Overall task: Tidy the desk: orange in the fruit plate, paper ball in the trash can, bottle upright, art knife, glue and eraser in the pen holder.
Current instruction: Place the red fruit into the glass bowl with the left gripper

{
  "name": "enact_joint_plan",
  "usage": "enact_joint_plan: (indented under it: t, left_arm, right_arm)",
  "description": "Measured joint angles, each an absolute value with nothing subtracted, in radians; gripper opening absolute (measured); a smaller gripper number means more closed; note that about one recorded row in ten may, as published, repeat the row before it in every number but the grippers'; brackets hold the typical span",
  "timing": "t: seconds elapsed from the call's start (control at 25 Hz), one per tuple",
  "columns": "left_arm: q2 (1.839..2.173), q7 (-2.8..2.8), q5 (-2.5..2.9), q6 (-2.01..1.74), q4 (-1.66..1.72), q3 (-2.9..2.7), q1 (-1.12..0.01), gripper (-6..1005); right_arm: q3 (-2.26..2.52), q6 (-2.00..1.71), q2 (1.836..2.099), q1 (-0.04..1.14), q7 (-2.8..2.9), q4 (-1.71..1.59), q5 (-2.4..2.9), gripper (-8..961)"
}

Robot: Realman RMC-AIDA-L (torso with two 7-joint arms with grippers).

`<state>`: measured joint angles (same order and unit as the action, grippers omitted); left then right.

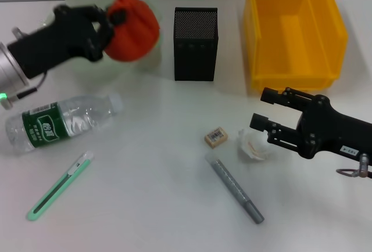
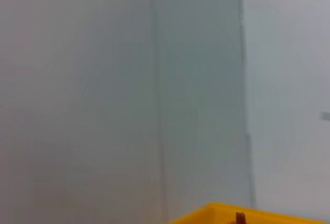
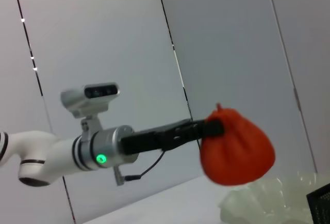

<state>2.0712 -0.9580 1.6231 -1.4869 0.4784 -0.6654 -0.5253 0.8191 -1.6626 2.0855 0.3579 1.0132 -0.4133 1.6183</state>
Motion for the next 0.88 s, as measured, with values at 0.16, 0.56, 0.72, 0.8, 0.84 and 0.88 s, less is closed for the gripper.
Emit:
enact_joint_plan:
  t: [0.16,0.56,0.72,0.8,0.84,0.88]
  left_arm:
    - [2.069,-0.976,1.582,-1.384,0.543,-0.668,-0.535,69]
    - [2.075,-0.974,1.575,-1.068,0.551,-0.679,-0.571,60]
    - [2.074,-0.974,1.575,-1.009,0.521,-0.68,-0.588,67]
    - [2.075,-0.974,1.573,-0.975,0.513,-0.68,-0.595,70]
    - [2.075,-0.974,1.573,-0.963,0.507,-0.68,-0.6,72]
    - [2.075,-0.974,1.573,-0.952,0.496,-0.68,-0.607,73]
  right_arm:
    - [0.819,-1.659,2.086,0.371,1.008,-0.4,1.618,639]
    - [0.821,-1.656,2.088,0.388,1.007,-0.388,1.618,638]
    - [0.822,-1.658,2.088,0.389,1.006,-0.388,1.618,638]
    - [0.824,-1.658,2.088,0.389,1.006,-0.388,1.617,638]
    - [0.826,-1.656,2.088,0.39,1.006,-0.388,1.617,638]
    - [0.827,-1.655,2.088,0.391,1.006,-0.388,1.617,638]
